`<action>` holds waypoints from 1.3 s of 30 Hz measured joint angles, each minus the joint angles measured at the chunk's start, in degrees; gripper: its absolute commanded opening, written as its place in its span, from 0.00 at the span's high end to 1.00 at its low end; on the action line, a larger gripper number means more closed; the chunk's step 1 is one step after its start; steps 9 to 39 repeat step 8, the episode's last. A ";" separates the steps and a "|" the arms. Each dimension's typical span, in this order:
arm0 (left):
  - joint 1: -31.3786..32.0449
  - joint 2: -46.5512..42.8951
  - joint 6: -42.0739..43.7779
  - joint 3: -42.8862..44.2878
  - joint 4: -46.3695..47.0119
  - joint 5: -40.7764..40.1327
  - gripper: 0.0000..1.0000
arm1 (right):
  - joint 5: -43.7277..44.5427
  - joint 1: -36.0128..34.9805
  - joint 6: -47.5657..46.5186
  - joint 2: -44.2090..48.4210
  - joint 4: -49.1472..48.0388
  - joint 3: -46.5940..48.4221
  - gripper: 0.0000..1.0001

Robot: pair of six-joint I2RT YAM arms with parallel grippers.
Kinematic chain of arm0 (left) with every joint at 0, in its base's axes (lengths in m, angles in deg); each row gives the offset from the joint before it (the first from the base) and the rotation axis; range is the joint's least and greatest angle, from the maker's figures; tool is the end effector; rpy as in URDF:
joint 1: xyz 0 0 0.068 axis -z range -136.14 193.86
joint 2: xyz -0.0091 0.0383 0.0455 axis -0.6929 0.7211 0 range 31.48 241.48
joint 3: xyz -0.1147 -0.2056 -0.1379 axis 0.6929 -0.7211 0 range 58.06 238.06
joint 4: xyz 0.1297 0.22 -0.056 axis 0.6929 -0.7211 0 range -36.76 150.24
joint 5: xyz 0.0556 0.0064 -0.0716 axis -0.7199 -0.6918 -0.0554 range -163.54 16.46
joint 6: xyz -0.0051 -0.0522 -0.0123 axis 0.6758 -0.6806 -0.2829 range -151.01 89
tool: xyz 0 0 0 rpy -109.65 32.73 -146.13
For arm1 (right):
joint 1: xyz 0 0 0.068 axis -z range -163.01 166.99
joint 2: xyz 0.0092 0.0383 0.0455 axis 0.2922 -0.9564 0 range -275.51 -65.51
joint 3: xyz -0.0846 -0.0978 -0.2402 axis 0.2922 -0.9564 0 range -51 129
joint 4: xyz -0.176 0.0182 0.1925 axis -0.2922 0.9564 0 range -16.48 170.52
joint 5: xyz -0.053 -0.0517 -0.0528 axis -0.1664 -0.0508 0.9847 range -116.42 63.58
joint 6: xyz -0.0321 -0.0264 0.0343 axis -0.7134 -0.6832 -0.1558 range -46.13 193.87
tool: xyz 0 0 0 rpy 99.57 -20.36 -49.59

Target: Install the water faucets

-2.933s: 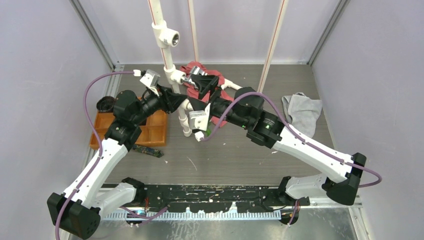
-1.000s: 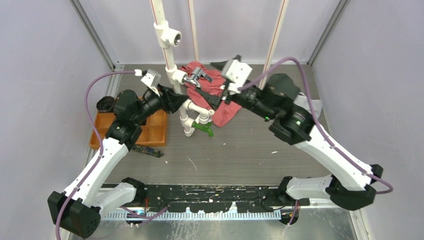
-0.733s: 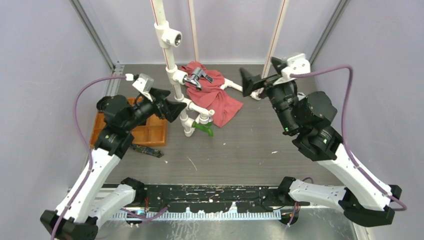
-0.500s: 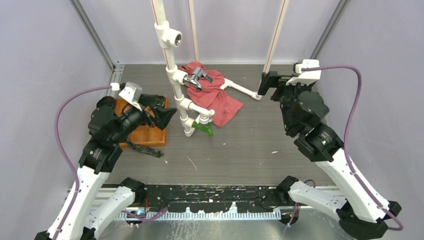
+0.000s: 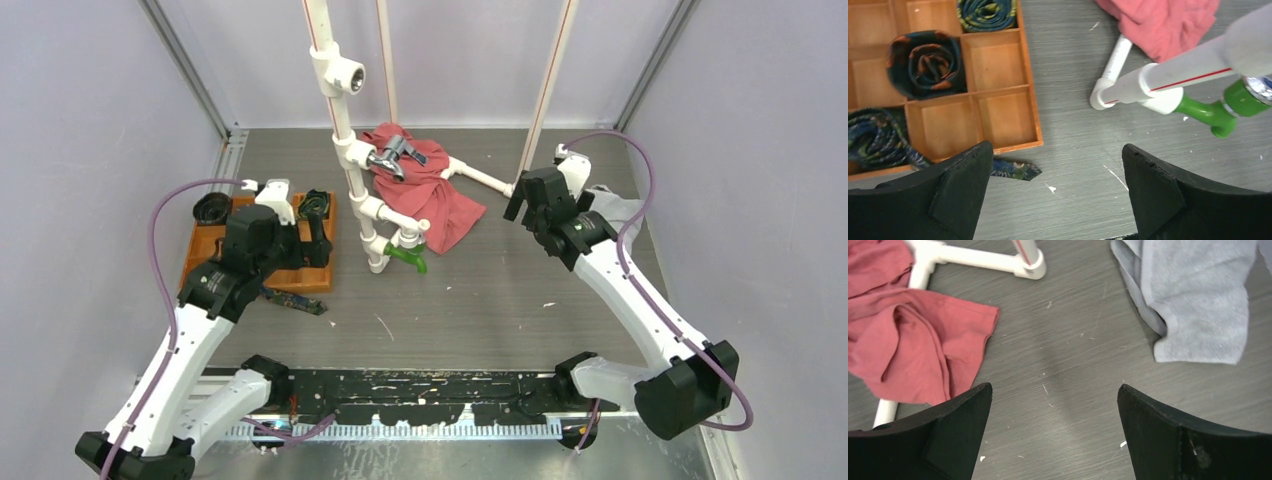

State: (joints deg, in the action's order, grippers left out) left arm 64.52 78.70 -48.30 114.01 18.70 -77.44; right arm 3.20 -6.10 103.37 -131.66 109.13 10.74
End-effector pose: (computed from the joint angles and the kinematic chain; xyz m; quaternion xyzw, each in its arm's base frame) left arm 0.1559 -0.0562 0.3445 0.0095 0.8776 -0.1273 0.4620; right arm 0.2301 0.0789 0.3285 0.1568 0.8689 -0.0269 0.4687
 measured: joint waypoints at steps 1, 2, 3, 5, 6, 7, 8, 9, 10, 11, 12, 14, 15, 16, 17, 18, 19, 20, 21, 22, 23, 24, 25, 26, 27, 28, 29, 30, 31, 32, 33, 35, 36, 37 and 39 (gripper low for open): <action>0.00 0.02 -0.63 0.00 -0.72 -1.33 0.01 | 1.14 0.00 1.53 -0.55 1.46 0.57 0.00; 0.00 -0.11 -1.03 0.00 -1.05 -2.34 0.01 | 2.25 0.02 2.71 -1.05 2.60 1.38 0.00; 0.00 -0.39 -1.75 0.00 -1.36 -3.69 0.01 | 3.34 0.02 3.69 -1.46 3.56 2.36 0.00; 0.00 -1.20 -2.34 -0.07 -1.42 -5.57 0.00 | 5.38 0.02 5.09 -1.84 4.55 4.00 0.00; 0.00 -1.81 -2.73 -0.31 -1.29 -6.36 0.01 | 6.43 0.02 5.68 -1.81 4.92 4.57 0.00; 0.00 -2.40 -3.15 -0.57 -1.18 -6.95 0.00 | 7.45 0.02 6.43 -1.70 5.09 4.85 0.00; 0.00 -2.84 -3.37 -0.83 -1.16 -7.32 0.01 | 8.24 0.02 6.97 -1.62 5.31 5.01 0.00; 0.00 -2.84 -3.37 -0.83 -1.16 -7.32 0.01 | 8.24 0.02 6.97 -1.62 5.31 5.01 0.00; 0.00 -2.84 -3.37 -0.83 -1.16 -7.32 0.01 | 8.24 0.02 6.97 -1.62 5.31 5.01 0.00; 0.00 -2.84 -3.37 -0.83 -1.16 -7.32 0.01 | 8.24 0.02 6.97 -1.62 5.31 5.01 0.00; 0.00 -2.84 -3.37 -0.83 -1.16 -7.32 0.01 | 8.24 0.02 6.97 -1.62 5.31 5.01 0.00; 0.00 -2.84 -3.37 -0.83 -1.16 -7.32 0.01 | 8.24 0.02 6.97 -1.62 5.31 5.01 0.00; 0.00 -2.84 -3.37 -0.83 -1.16 -7.32 0.01 | 8.24 0.02 6.97 -1.62 5.31 5.01 0.00; 0.00 -2.84 -3.37 -0.83 -1.16 -7.32 0.01 | 8.24 0.02 6.97 -1.62 5.31 5.01 0.00; 0.00 -2.84 -3.37 -0.83 -1.16 -7.32 0.01 | 8.24 0.02 6.97 -1.62 5.31 5.01 0.00; 0.00 -2.84 -3.37 -0.83 -1.16 -7.32 0.01 | 8.24 0.02 6.97 -1.62 5.31 5.01 0.00; 0.00 -2.84 -3.37 -0.83 -1.16 -7.32 0.01 | 8.24 0.02 6.97 -1.62 5.31 5.01 0.00; 0.00 -2.84 -3.37 -0.83 -1.16 -7.32 0.01 | 8.24 0.02 6.97 -1.62 5.31 5.01 0.00; 0.00 -2.84 -3.37 -0.83 -1.16 -7.32 0.01 | 8.24 0.02 6.97 -1.62 5.31 5.01 0.00; 0.00 -2.84 -3.37 -0.83 -1.16 -7.32 0.01 | 8.24 0.02 6.97 -1.62 5.31 5.01 0.00; 0.00 -2.84 -3.37 -0.83 -1.16 -7.32 0.01 | 8.24 0.02 6.97 -1.62 5.31 5.01 0.00; 0.00 -2.84 -3.37 -0.83 -1.16 -7.32 0.01 | 8.24 0.02 6.97 -1.62 5.31 5.01 0.00; 0.00 -2.84 -3.37 -0.83 -1.16 -7.32 0.01 | 8.24 0.02 6.97 -1.62 5.31 5.01 0.00; 0.00 -2.84 -3.37 -0.83 -1.16 -7.32 0.01 | 8.24 0.02 6.97 -1.62 5.31 5.01 0.00; 0.00 -2.84 -3.37 -0.83 -1.16 -7.32 0.01 | 8.24 0.02 6.97 -1.62 5.31 5.01 0.00; 0.00 -2.84 -3.37 -0.83 -1.16 -7.32 0.01 | 8.24 0.02 6.97 -1.62 5.31 5.01 0.00; 0.00 -2.84 -3.37 -0.83 -1.16 -7.32 0.01 | 8.24 0.02 6.97 -1.62 5.31 5.01 0.00; 0.00 -2.84 -3.37 -0.83 -1.16 -7.32 0.01 | 8.24 0.02 6.97 -1.62 5.31 5.01 0.00; 0.00 -2.84 -3.37 -0.83 -1.16 -7.32 0.01 | 8.24 0.02 6.97 -1.62 5.31 5.01 0.00; 0.00 -2.84 -3.37 -0.83 -1.16 -7.32 0.01 | 8.24 0.02 6.97 -1.62 5.31 5.01 0.00; 0.00 -2.84 -3.37 -0.83 -1.16 -7.32 0.01 | 8.24 0.02 6.97 -1.62 5.31 5.01 0.00; 0.00 -2.84 -3.37 -0.83 -1.16 -7.32 0.01 | 8.24 0.02 6.97 -1.62 5.31 5.01 0.00; 0.00 -2.84 -3.37 -0.83 -1.16 -7.32 0.01 | 8.24 0.02 6.97 -1.62 5.31 5.01 0.00; 0.00 -2.84 -3.37 -0.83 -1.16 -7.32 0.01 | 8.24 0.02 6.97 -1.62 5.31 5.01 0.00; 0.00 -2.84 -3.37 -0.83 -1.16 -7.32 0.01 | 8.24 0.02 6.97 -1.62 5.31 5.01 0.00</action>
